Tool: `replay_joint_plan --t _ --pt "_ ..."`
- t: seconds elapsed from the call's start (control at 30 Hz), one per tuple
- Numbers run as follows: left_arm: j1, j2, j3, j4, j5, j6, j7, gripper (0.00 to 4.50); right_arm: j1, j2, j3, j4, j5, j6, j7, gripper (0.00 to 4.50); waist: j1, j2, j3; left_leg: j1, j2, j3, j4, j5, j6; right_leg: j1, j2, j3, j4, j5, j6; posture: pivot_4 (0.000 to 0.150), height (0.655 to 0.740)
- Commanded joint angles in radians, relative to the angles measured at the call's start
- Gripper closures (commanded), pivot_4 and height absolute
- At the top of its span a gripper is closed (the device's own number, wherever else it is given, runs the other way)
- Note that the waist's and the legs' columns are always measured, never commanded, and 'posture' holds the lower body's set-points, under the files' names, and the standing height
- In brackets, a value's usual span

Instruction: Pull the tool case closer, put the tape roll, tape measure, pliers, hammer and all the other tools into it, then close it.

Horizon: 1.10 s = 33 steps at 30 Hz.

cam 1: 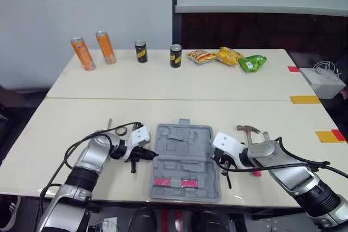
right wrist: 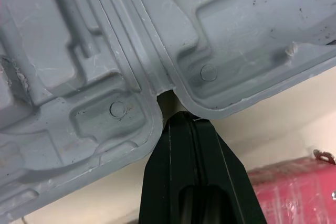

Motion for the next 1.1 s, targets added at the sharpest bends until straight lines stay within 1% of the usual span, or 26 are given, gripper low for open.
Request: replay_joint_plan --t 0.03,0.2,0.4,0.7,1.1 --pt "0.027 0.003 -0.013 -0.119 -0.048 0.04 0.018 4.49 0.021 -0.007 -0.001 -0.057 0.002 -0.036 0.032 4.48 0.0 0.0 0.0 0.0 0.0 0.0 0.0 0.0 0.0 0.0 0.0 0.0 0.0 0.0 0.0 0.15 0.74" --pt "0.081 0.017 -0.022 -0.21 -0.074 0.098 0.043 4.49 0.044 -0.016 -0.01 -0.074 -0.001 -0.044 0.045 4.48 -0.001 0.0 0.0 0.0 0.0 0.0 0.0 0.0 0.0 0.0 0.0 0.0 -0.001 0.0 0.0 0.15 0.74" --pt "0.119 0.03 -0.034 -0.258 -0.09 0.122 0.069 4.49 0.066 -0.026 -0.007 -0.094 -0.003 -0.046 0.062 4.48 -0.002 0.0 0.0 0.0 0.0 0.0 -0.001 0.0 0.0 0.0 0.0 0.0 -0.002 0.0 0.0 0.15 0.74" --pt "0.164 0.06 -0.052 -0.301 -0.114 0.141 0.086 4.49 0.095 -0.031 -0.015 -0.123 -0.007 -0.029 0.067 4.48 -0.005 0.001 0.0 0.0 0.0 0.0 -0.002 0.0 0.0 0.0 0.001 0.0 -0.002 0.0 0.0 0.15 0.74" --pt "0.178 0.08 -0.071 -0.319 -0.134 0.152 0.1 4.49 0.115 -0.031 -0.02 -0.138 -0.01 -0.02 0.062 4.48 -0.019 0.001 -0.001 0.001 0.0 0.0 -0.002 0.0 0.0 0.001 0.001 0.0 -0.003 0.0 0.0 0.15 0.74"
